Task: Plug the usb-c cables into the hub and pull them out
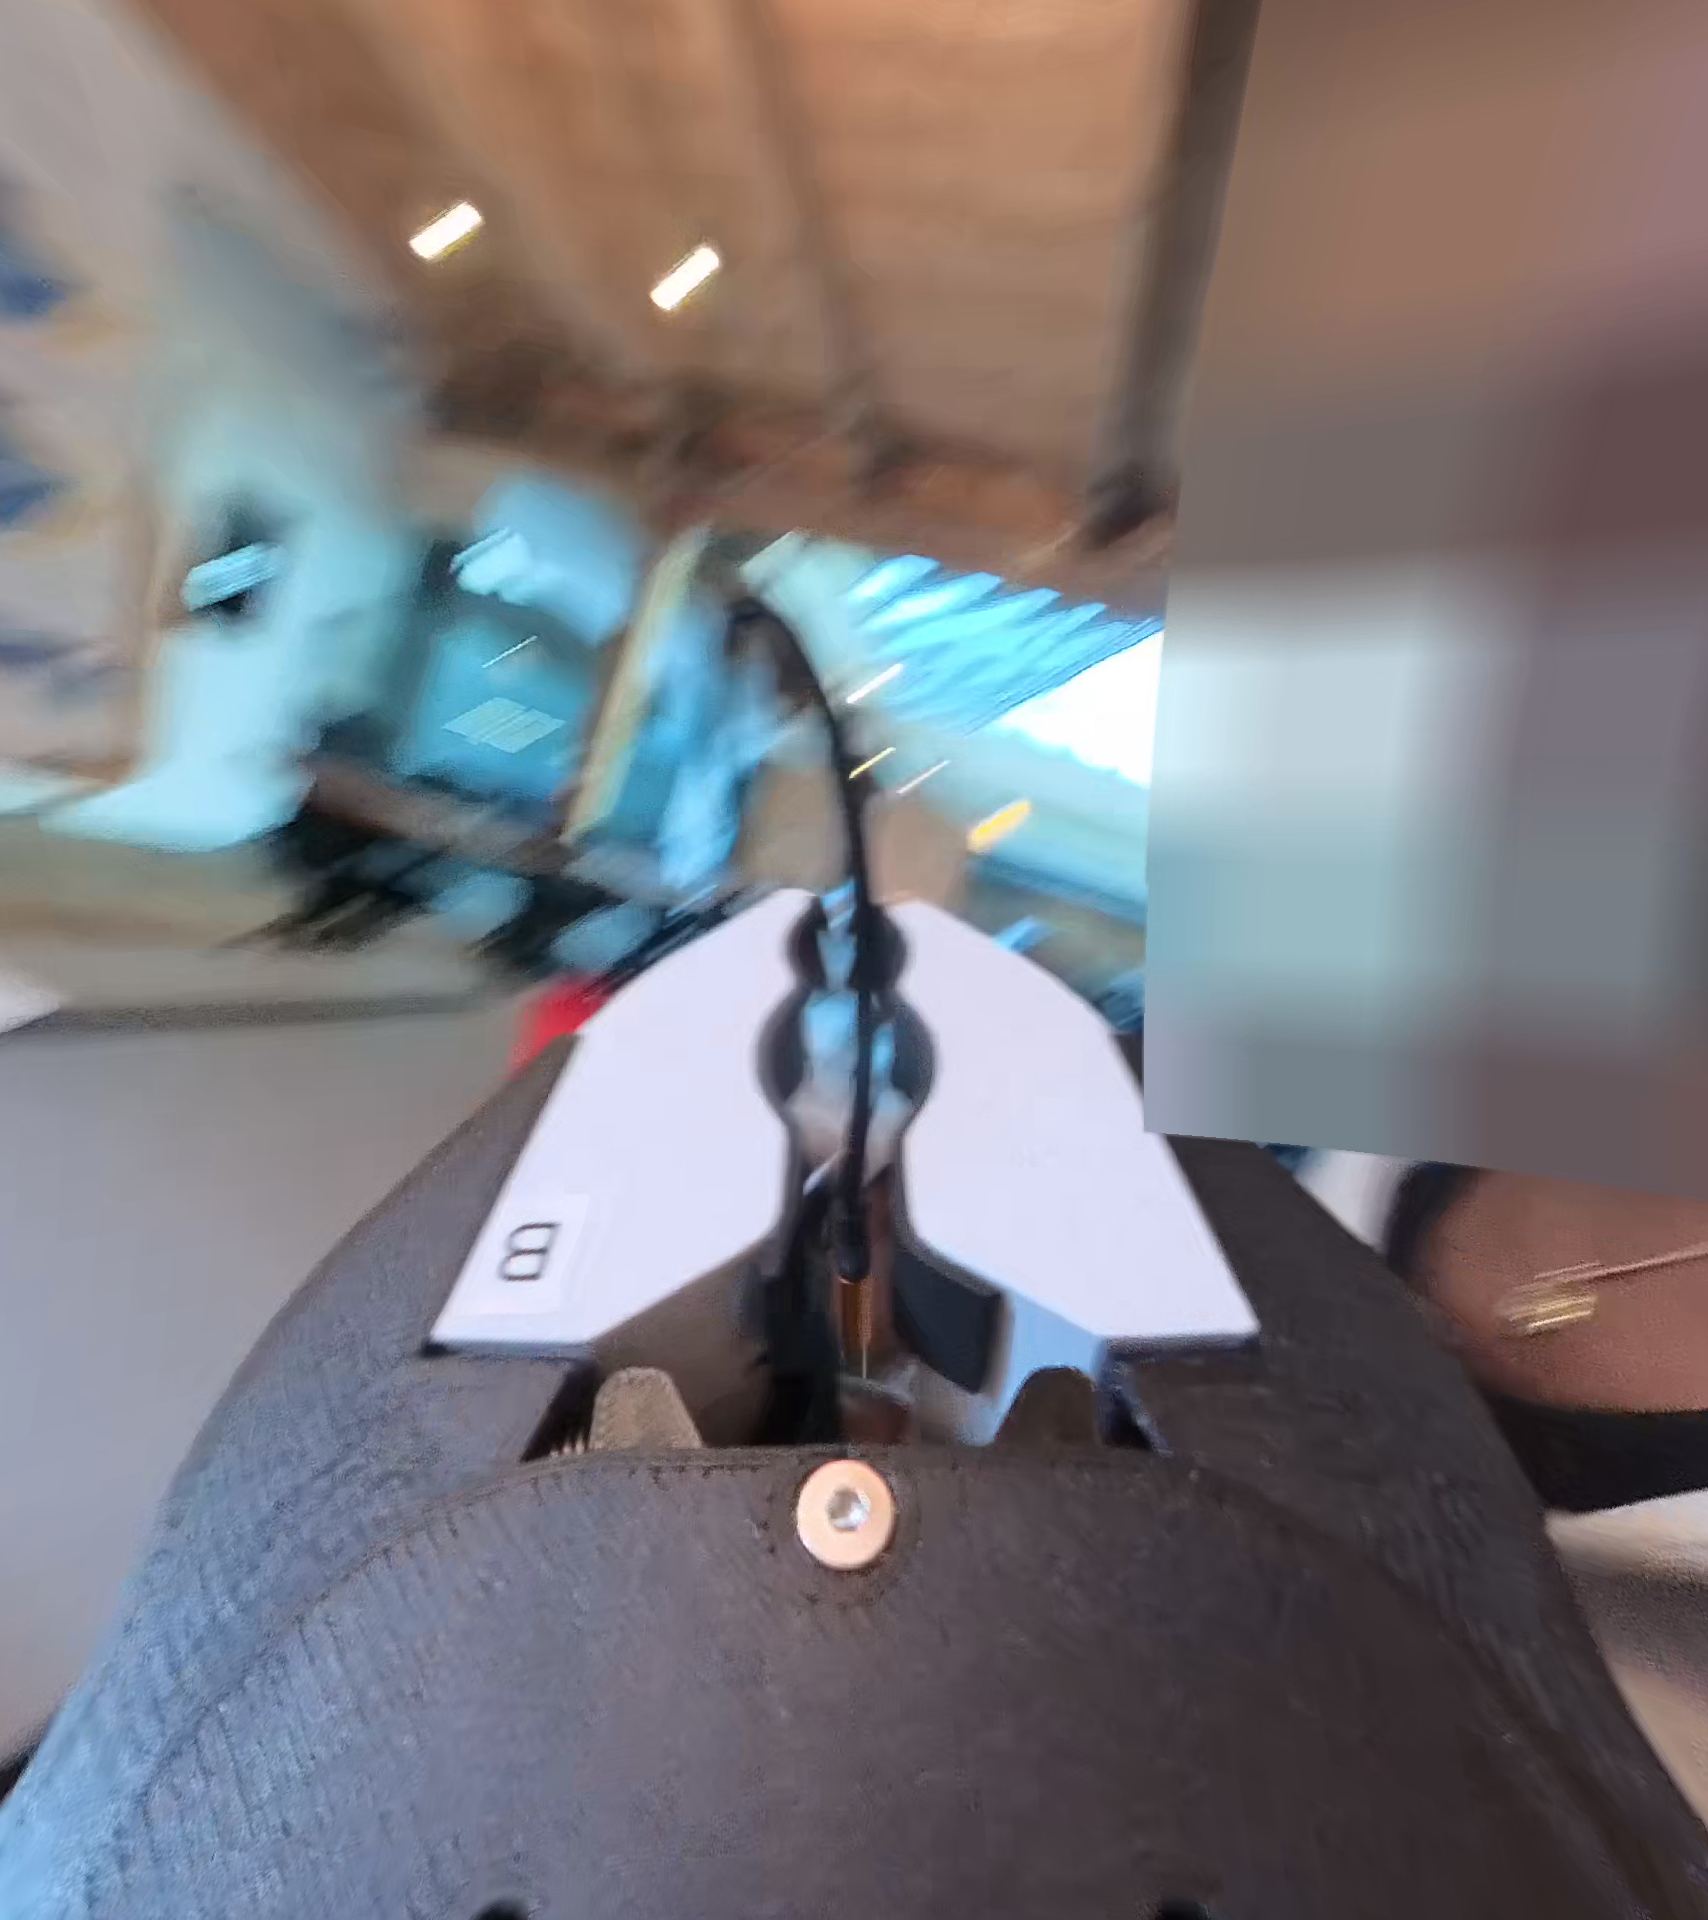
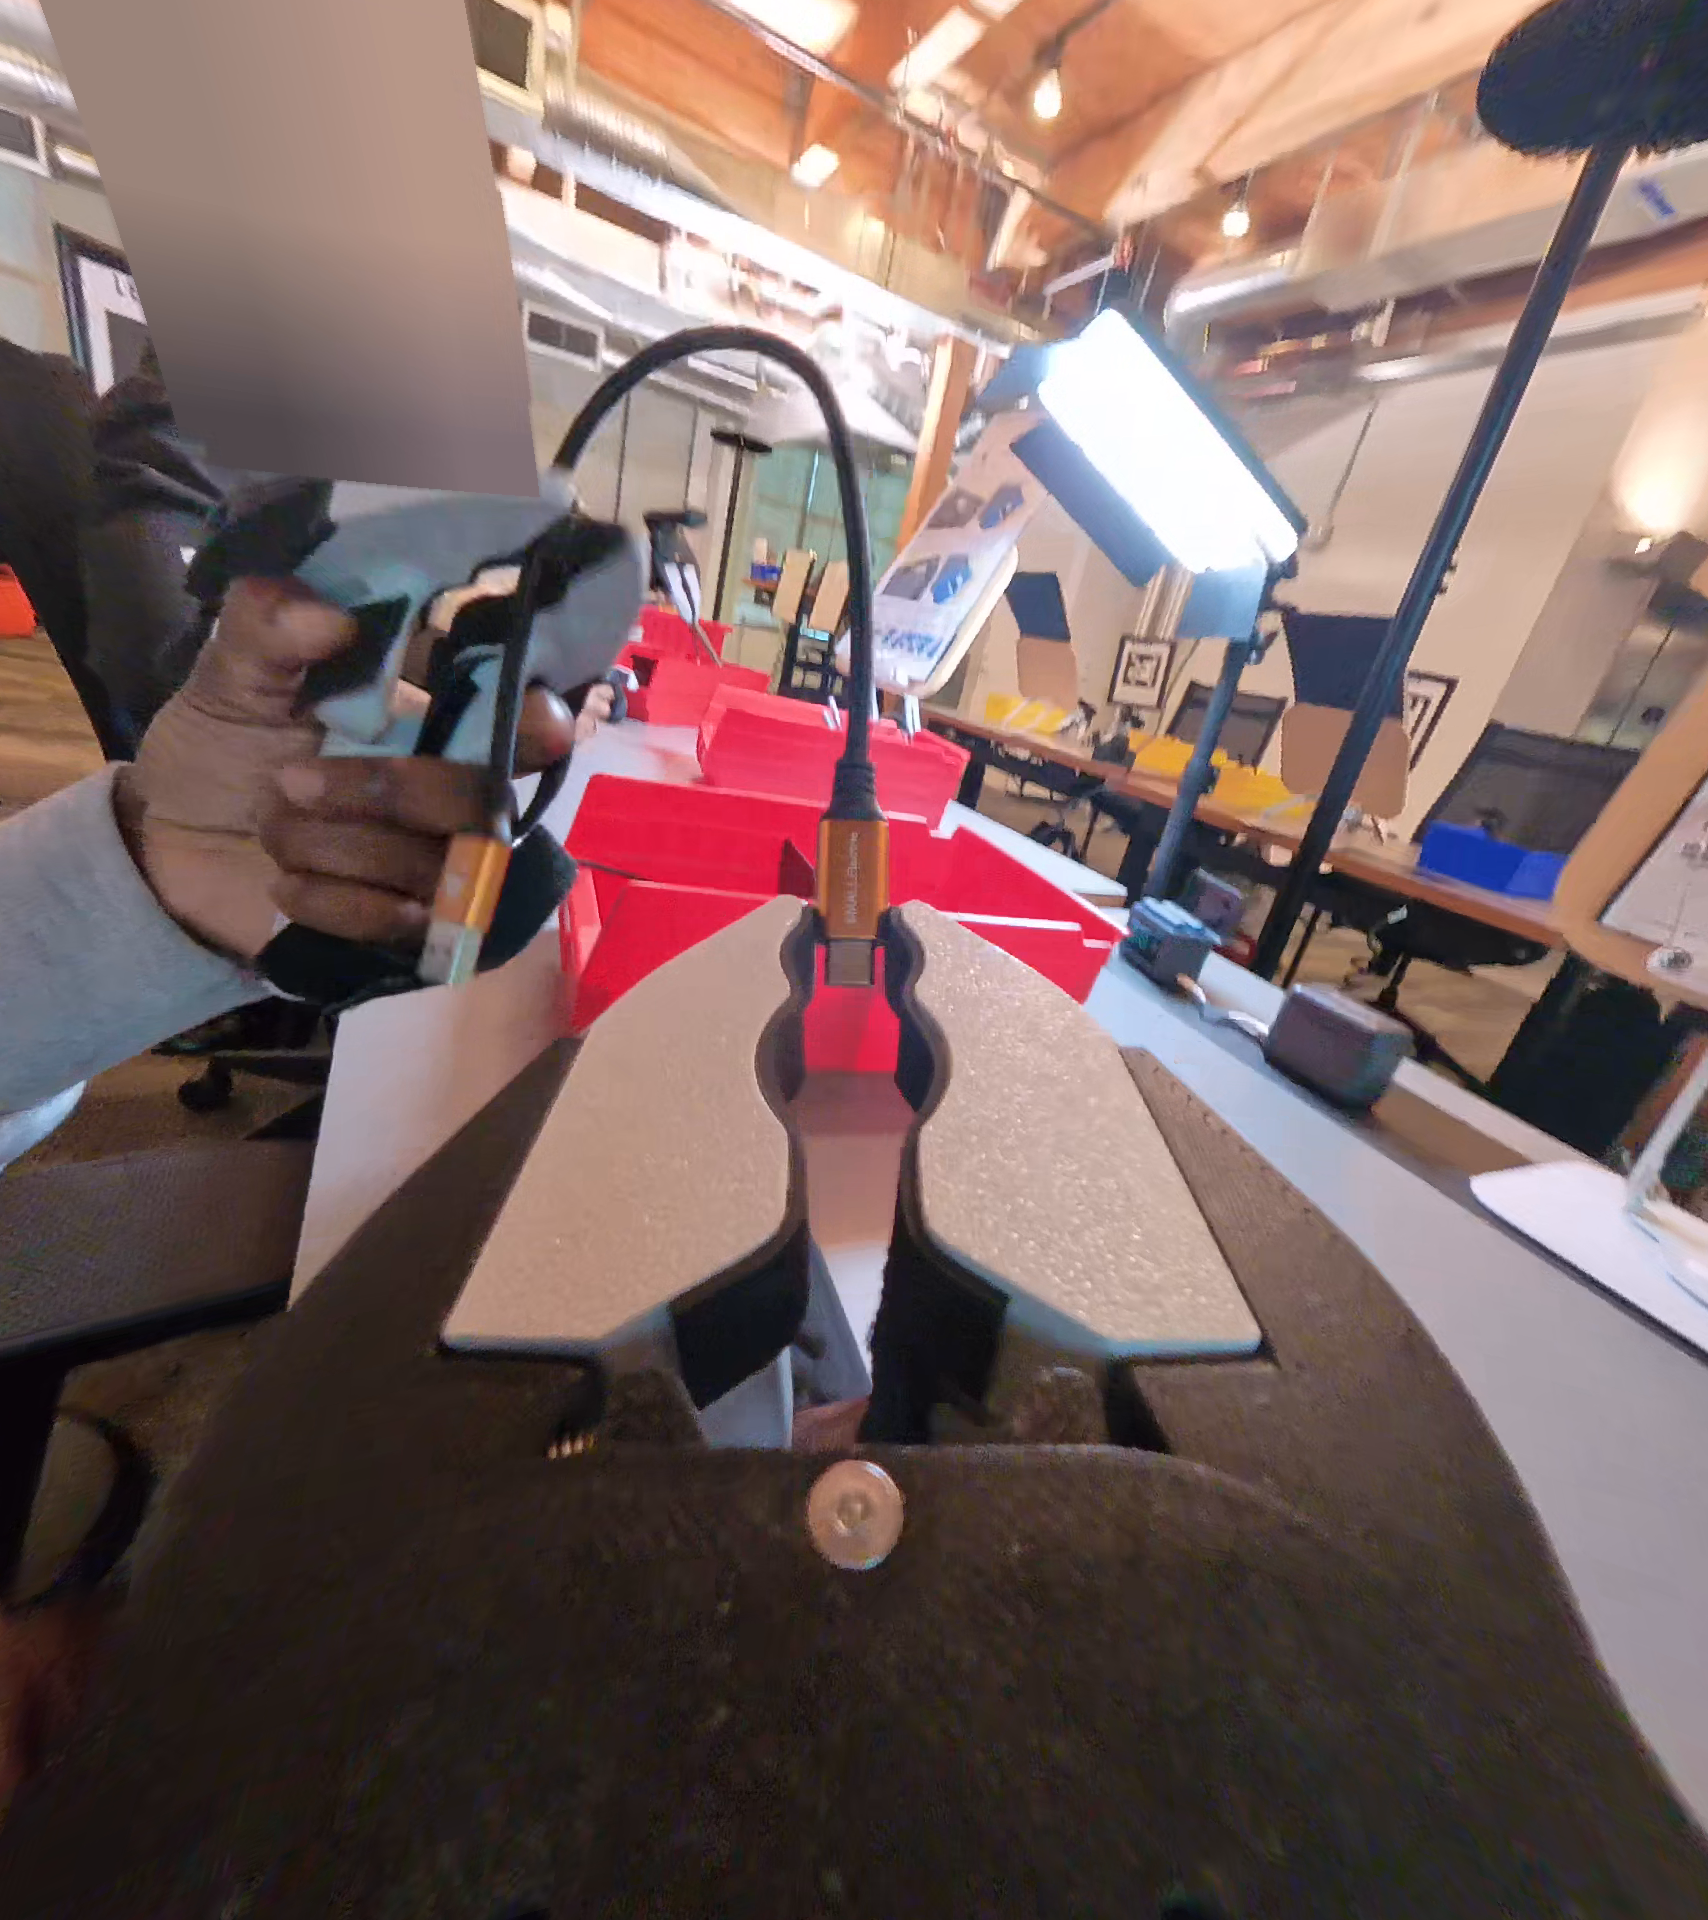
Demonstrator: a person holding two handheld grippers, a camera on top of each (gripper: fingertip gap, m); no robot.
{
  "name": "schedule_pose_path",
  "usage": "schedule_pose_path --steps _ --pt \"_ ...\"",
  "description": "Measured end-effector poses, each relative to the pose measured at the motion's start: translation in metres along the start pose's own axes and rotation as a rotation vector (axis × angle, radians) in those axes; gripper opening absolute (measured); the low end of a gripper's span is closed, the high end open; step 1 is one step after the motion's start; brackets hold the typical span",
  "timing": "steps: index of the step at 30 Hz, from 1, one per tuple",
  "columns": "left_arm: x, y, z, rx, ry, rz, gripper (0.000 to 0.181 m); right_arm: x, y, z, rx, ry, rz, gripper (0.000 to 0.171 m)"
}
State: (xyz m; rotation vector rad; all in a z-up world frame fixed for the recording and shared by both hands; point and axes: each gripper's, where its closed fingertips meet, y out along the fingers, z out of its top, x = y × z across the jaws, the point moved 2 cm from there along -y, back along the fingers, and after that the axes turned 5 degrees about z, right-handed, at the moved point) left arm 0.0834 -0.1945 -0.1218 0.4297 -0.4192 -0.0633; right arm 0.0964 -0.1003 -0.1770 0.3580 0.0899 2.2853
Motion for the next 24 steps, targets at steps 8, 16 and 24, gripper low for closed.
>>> schedule_pose_path --steps 8,16,24 --pt "-0.042 -0.068 0.044 -0.038 0.57 0.7 0.055 0.025 -0.024 -0.029 -0.354 0.066 -0.058 0.012" --pt "0.041 0.021 -0.04 -0.148 0.123 -0.109 0.049 0.027 -0.009 -0.034 -0.401 0.276 0.023 0.012" --pt "-0.015 0.039 -0.073 -0.099 0.209 0.01 0.049 0.014 -0.01 0.018 -0.3 0.398 0.368 0.012"
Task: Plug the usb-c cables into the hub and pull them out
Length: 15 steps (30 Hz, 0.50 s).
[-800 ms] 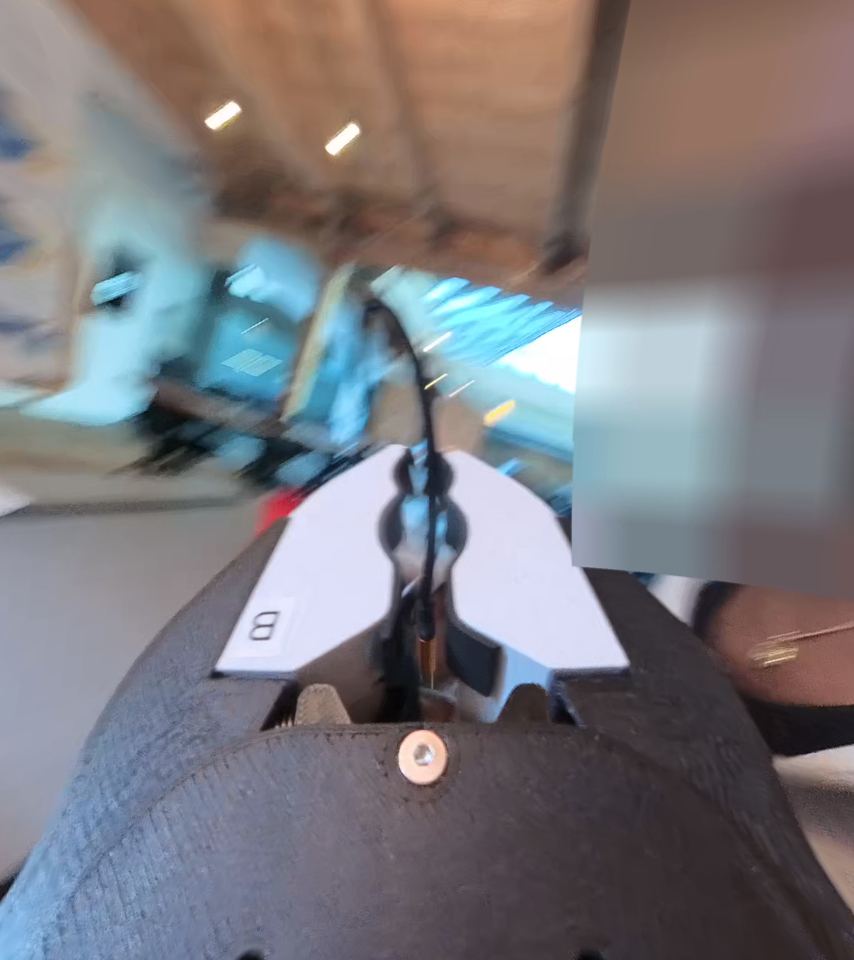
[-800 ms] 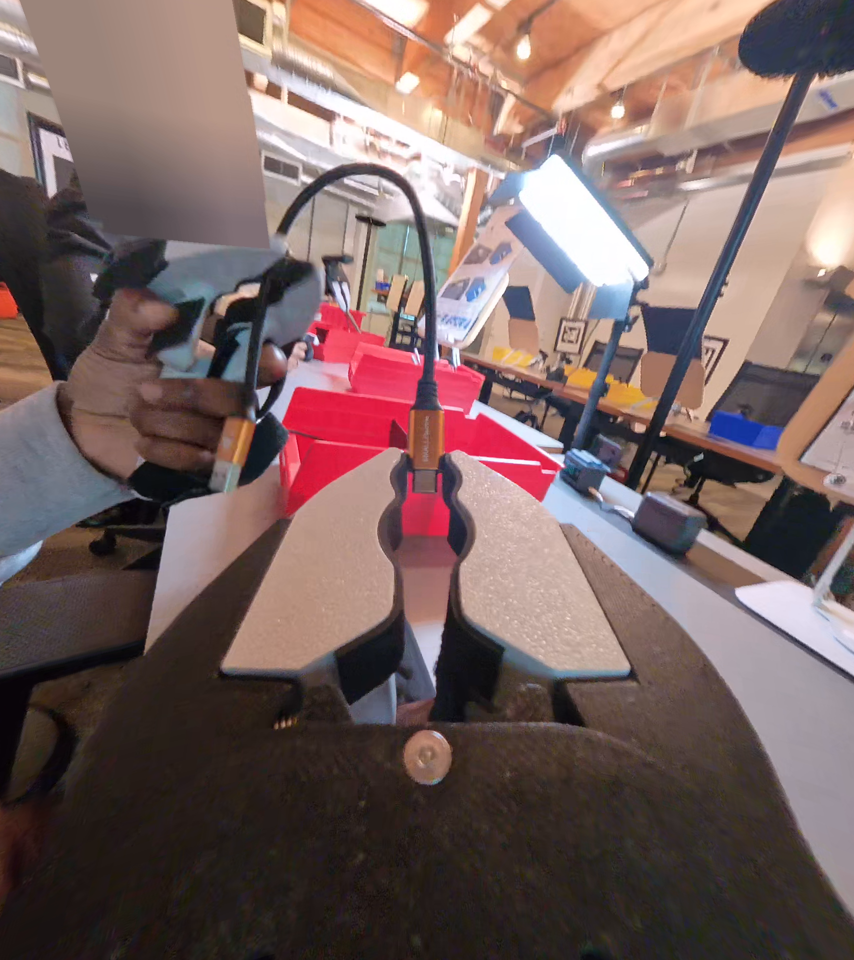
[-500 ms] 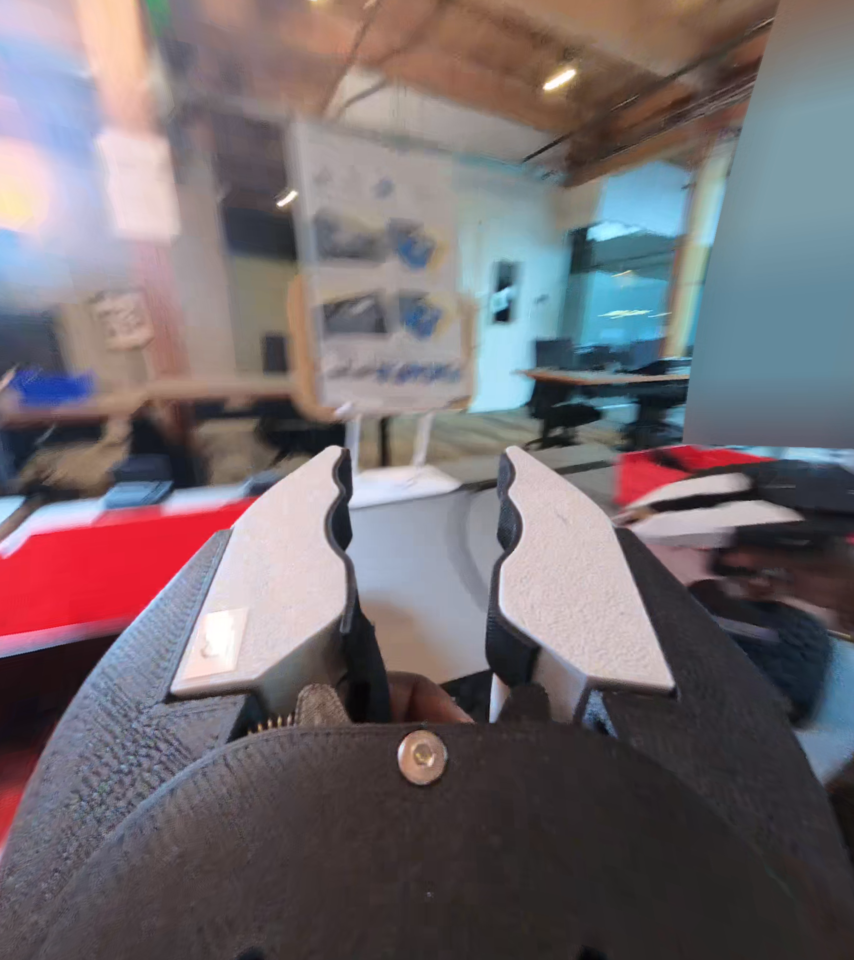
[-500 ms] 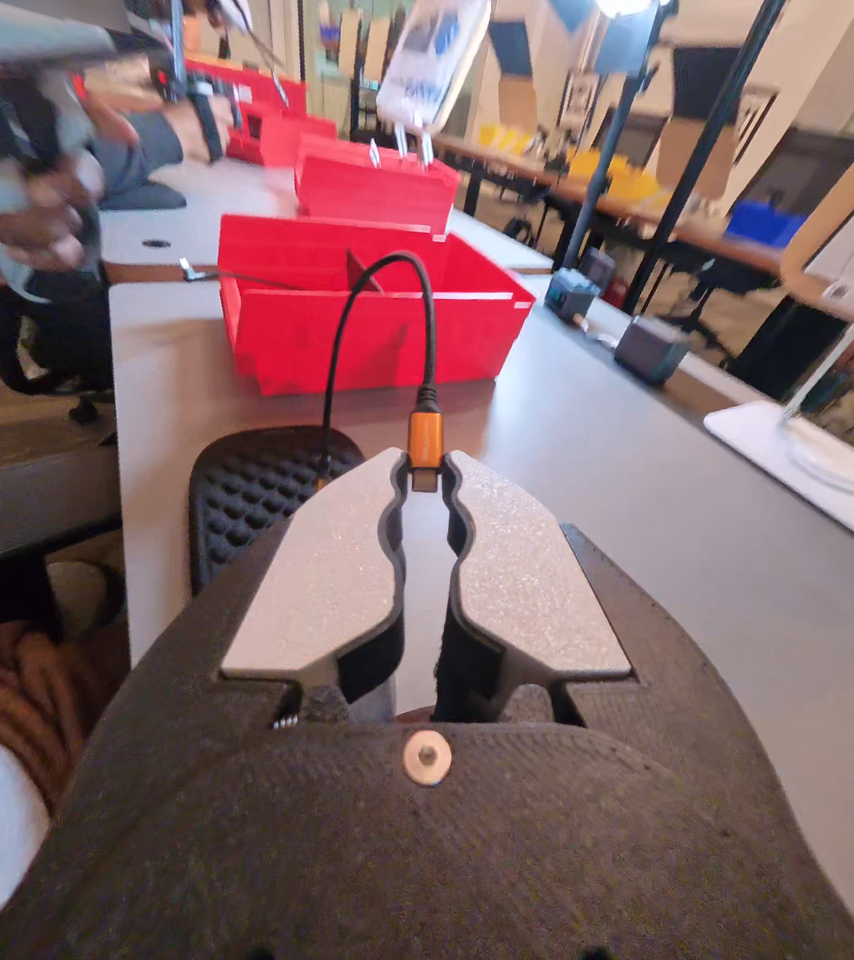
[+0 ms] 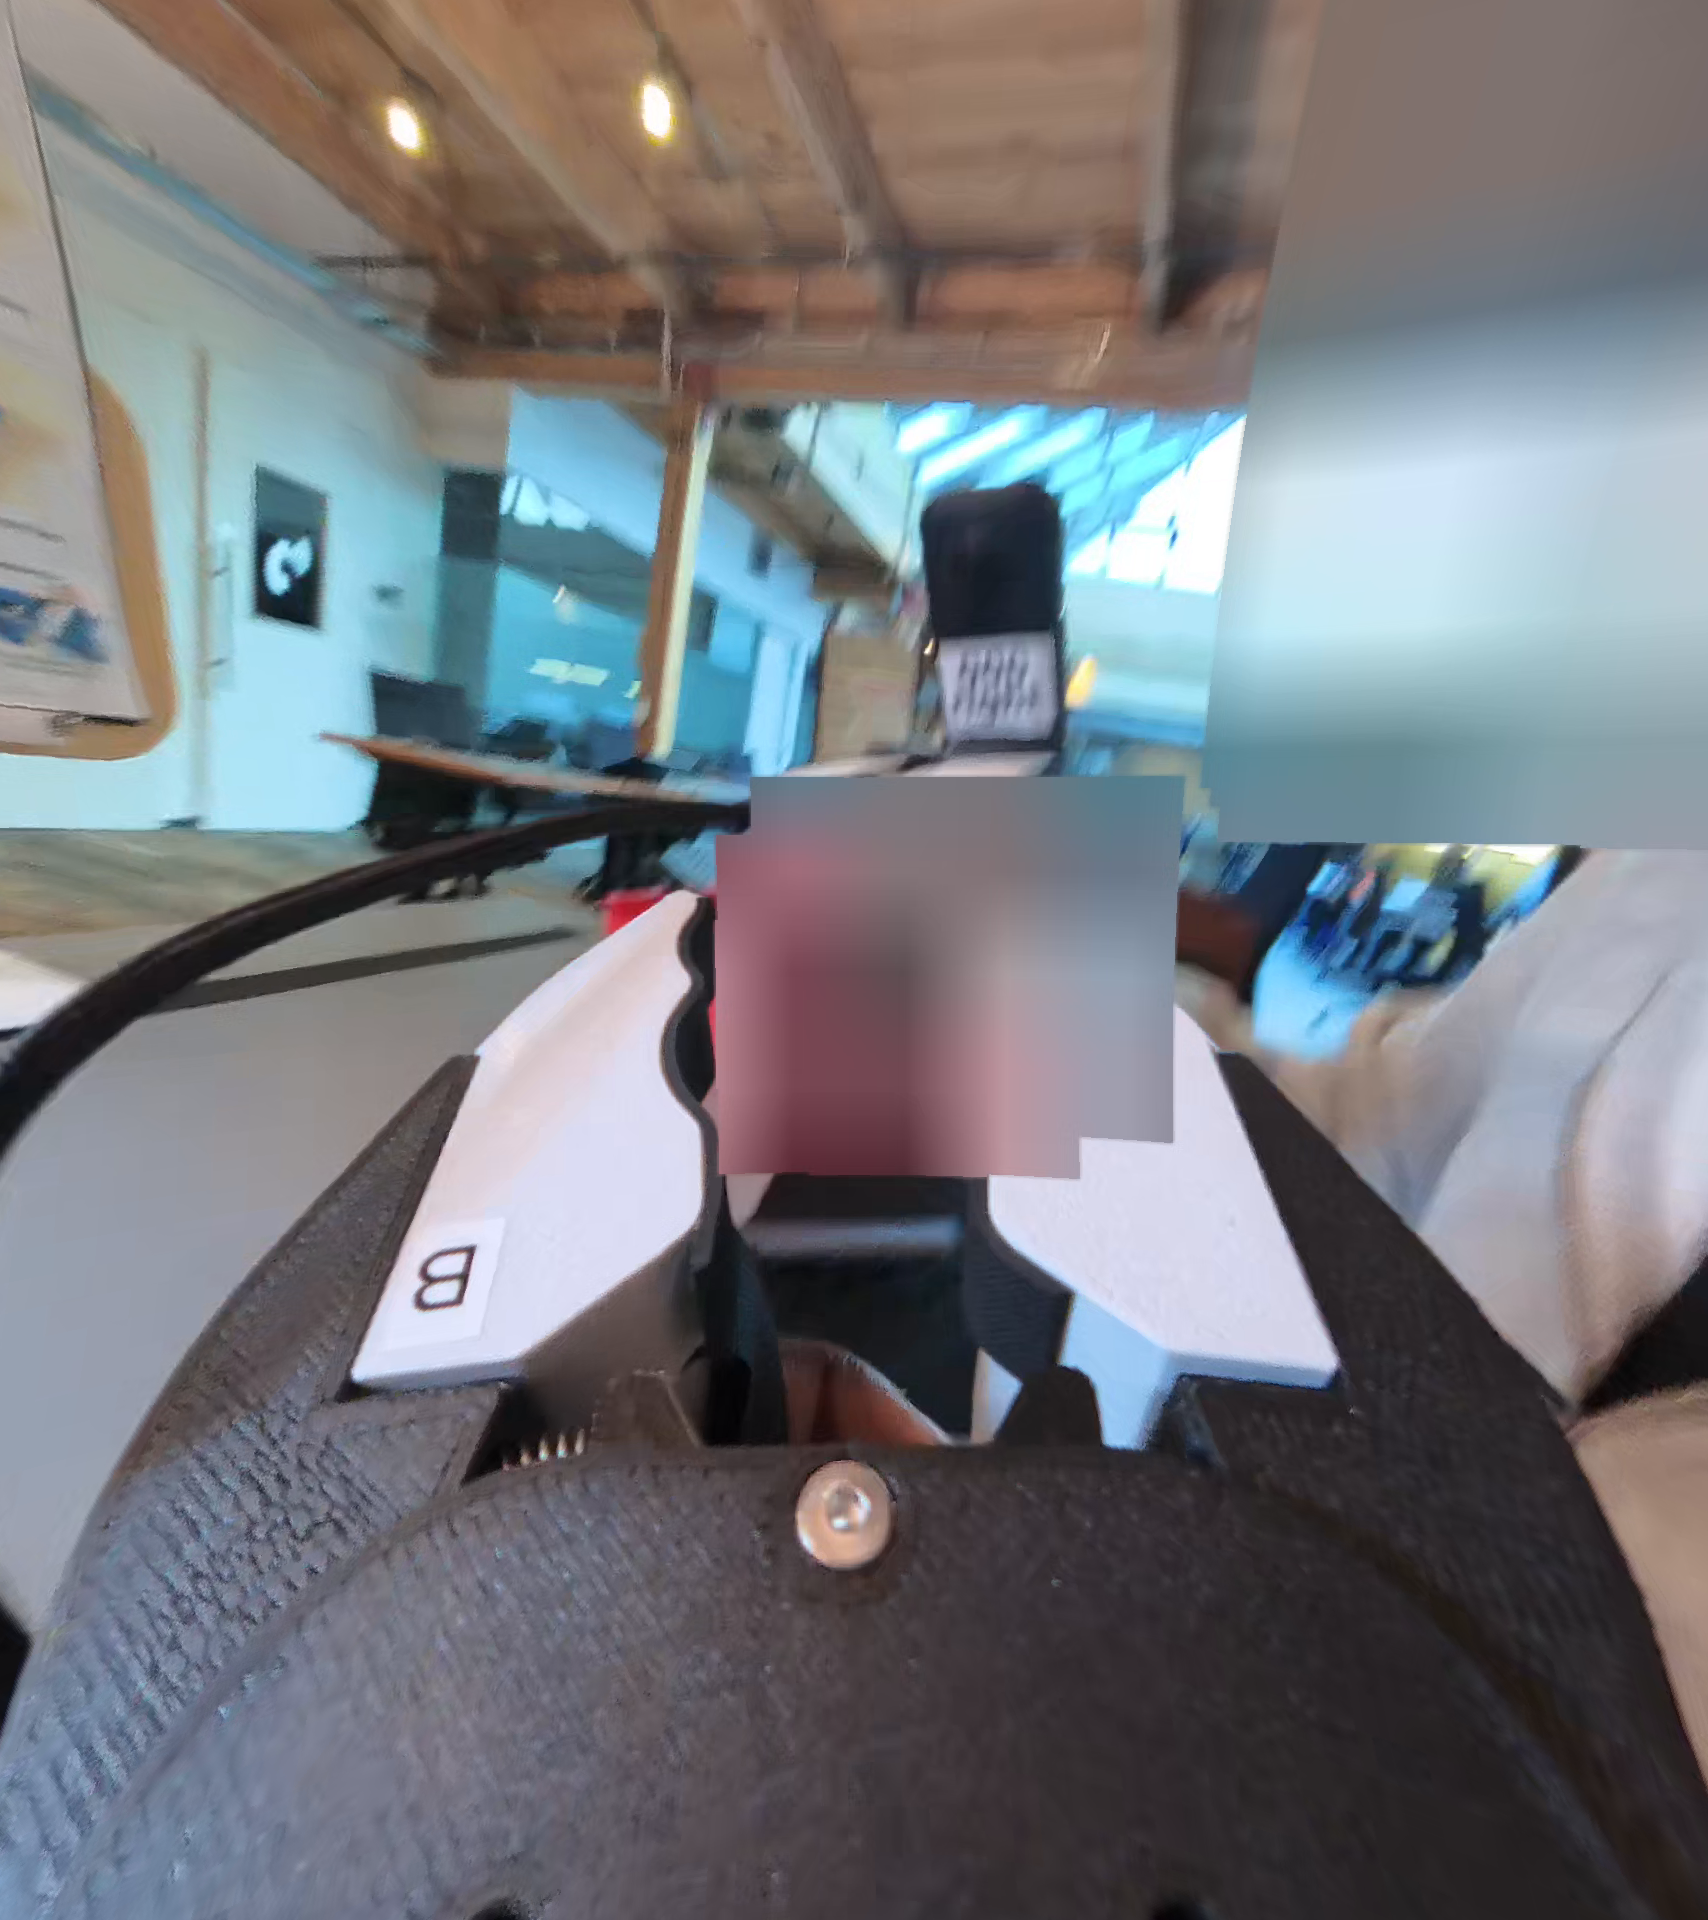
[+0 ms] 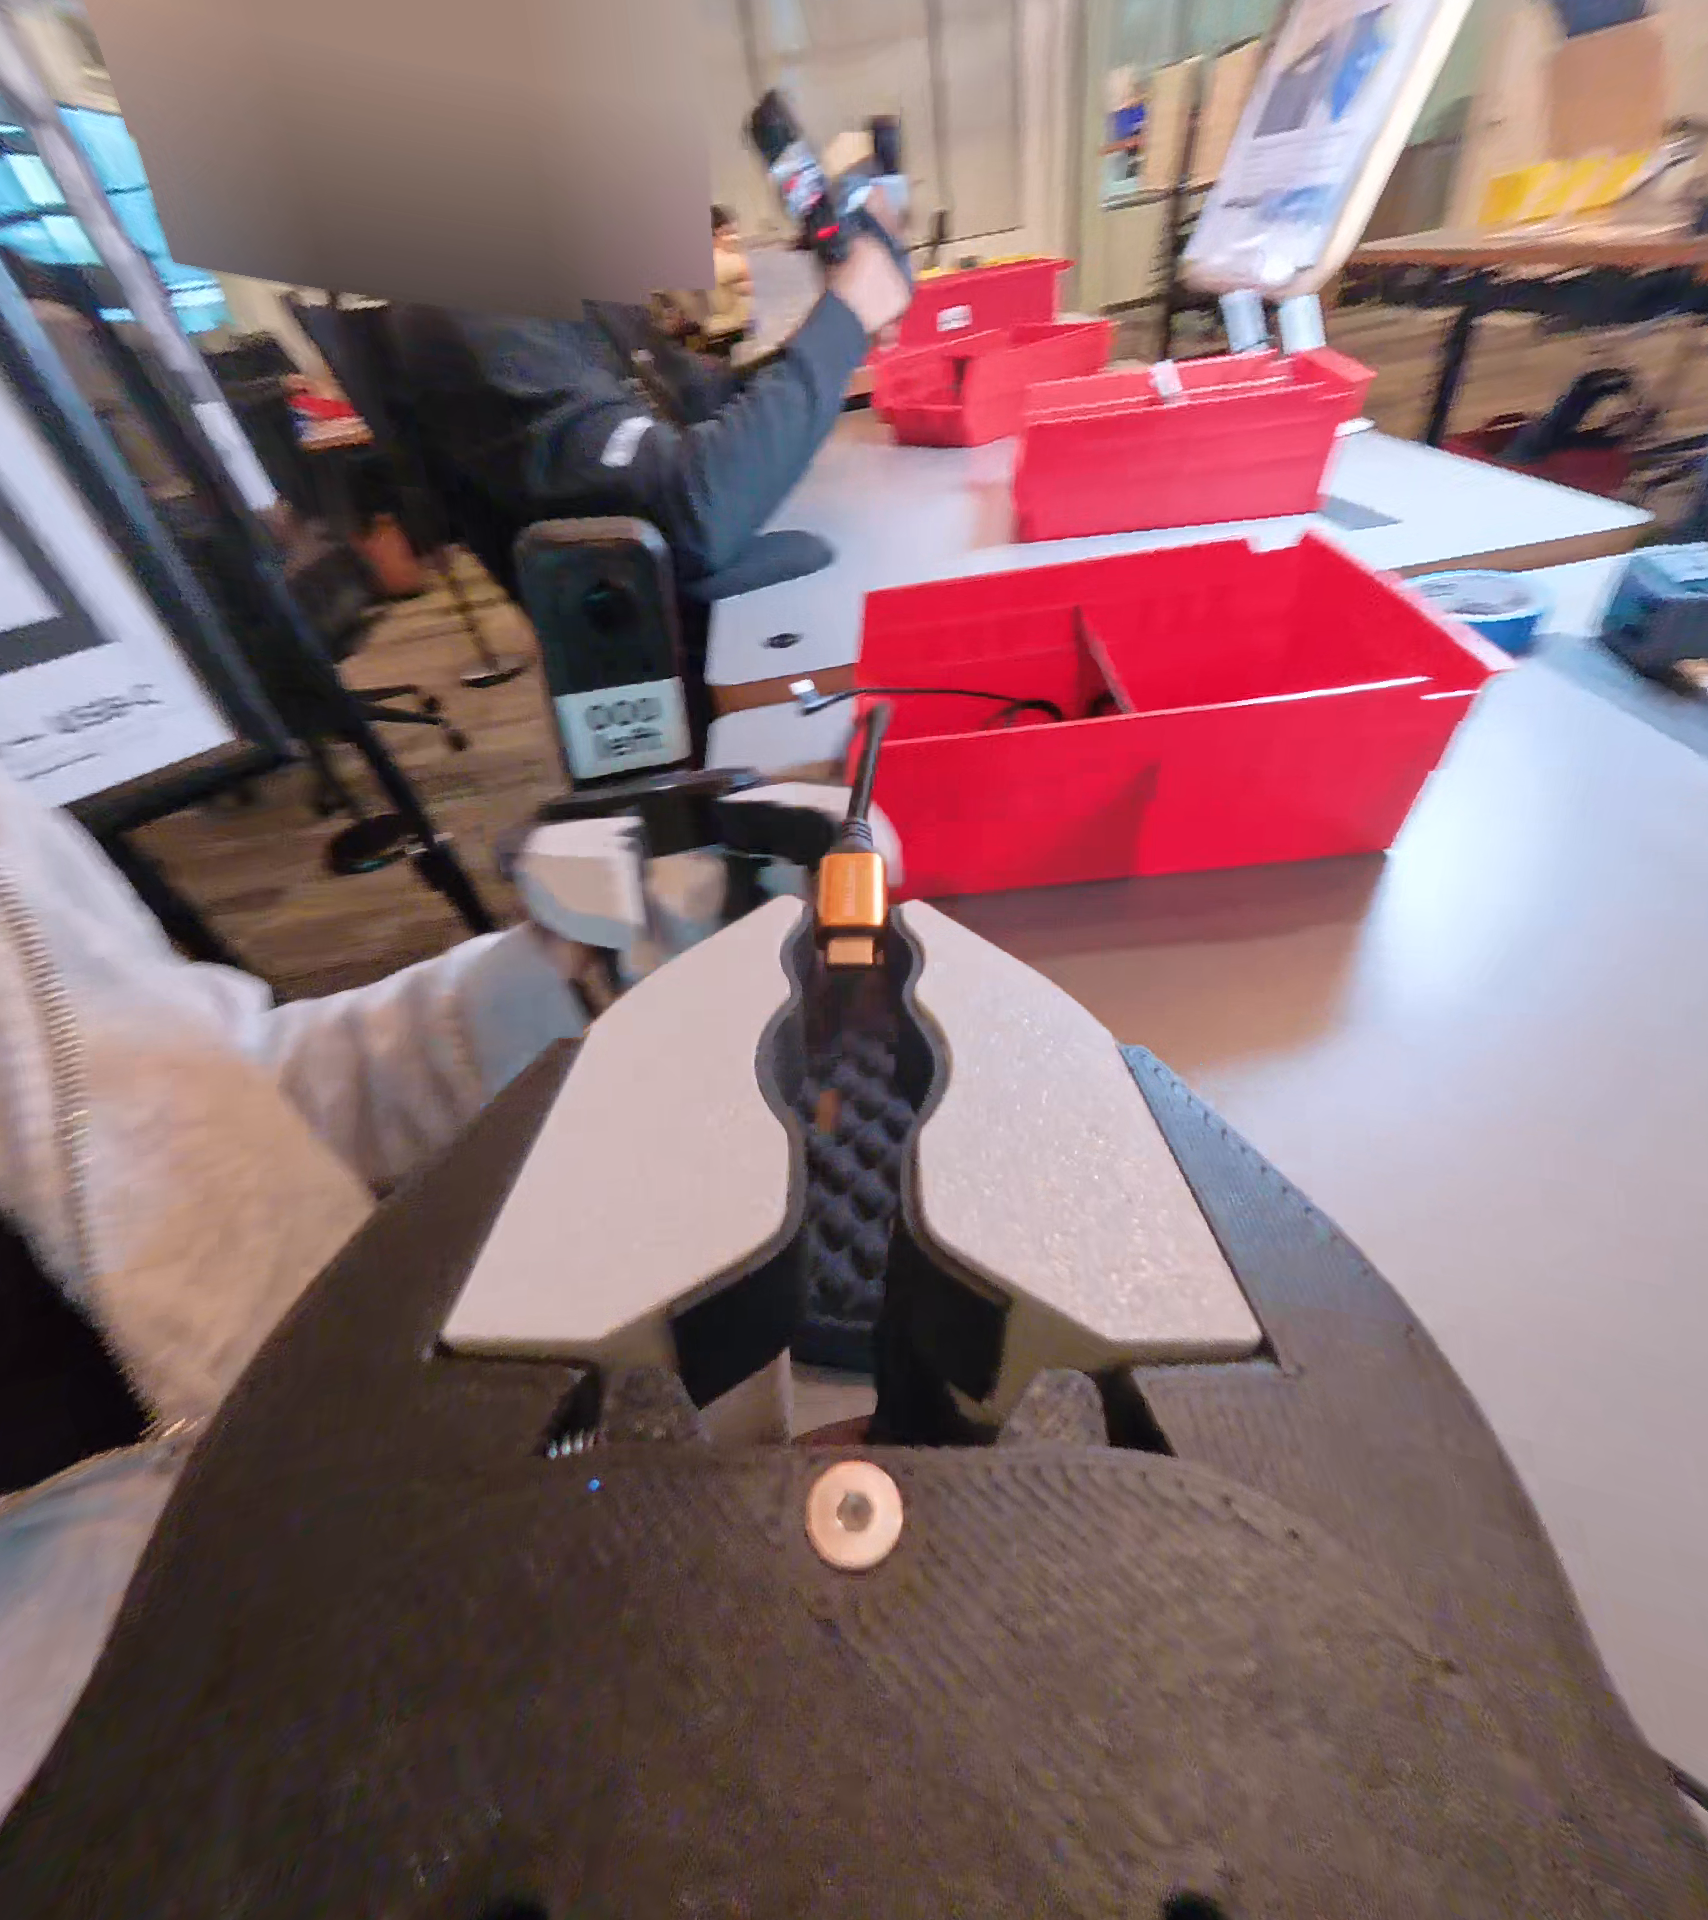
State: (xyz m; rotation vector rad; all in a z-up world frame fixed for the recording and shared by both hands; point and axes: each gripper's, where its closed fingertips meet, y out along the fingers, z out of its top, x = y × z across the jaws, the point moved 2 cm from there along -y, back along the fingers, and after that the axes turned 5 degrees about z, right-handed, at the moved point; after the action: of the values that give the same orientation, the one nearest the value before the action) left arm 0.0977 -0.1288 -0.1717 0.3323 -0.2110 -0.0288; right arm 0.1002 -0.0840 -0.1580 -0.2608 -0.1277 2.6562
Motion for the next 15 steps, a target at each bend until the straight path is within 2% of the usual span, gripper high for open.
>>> schedule_pose_path --steps 2,5,8,12,15 --pt "-0.005 0.0 -0.008 -0.065 0.065 0.019 0.052 -0.01 0.0 -0.004 -0.042 0.018 0.102 0.012" --pt "0.003 0.001 -0.004 -0.027 0.094 -0.047 0.053 -0.013 0.002 -0.016 -0.119 -0.001 0.155 0.012" --pt "0.003 0.002 -0.001 0.014 0.019 -0.069 0.044 -0.019 0.004 -0.018 -0.117 -0.018 0.214 0.012" --pt "0.011 0.002 0.0 0.048 -0.063 -0.133 0.031 -0.021 0.008 -0.021 -0.086 -0.085 0.21 0.012" --pt "0.01 0.003 -0.006 -0.011 -0.046 -0.128 0.023 -0.023 0.008 -0.02 -0.061 -0.133 0.195 0.012"
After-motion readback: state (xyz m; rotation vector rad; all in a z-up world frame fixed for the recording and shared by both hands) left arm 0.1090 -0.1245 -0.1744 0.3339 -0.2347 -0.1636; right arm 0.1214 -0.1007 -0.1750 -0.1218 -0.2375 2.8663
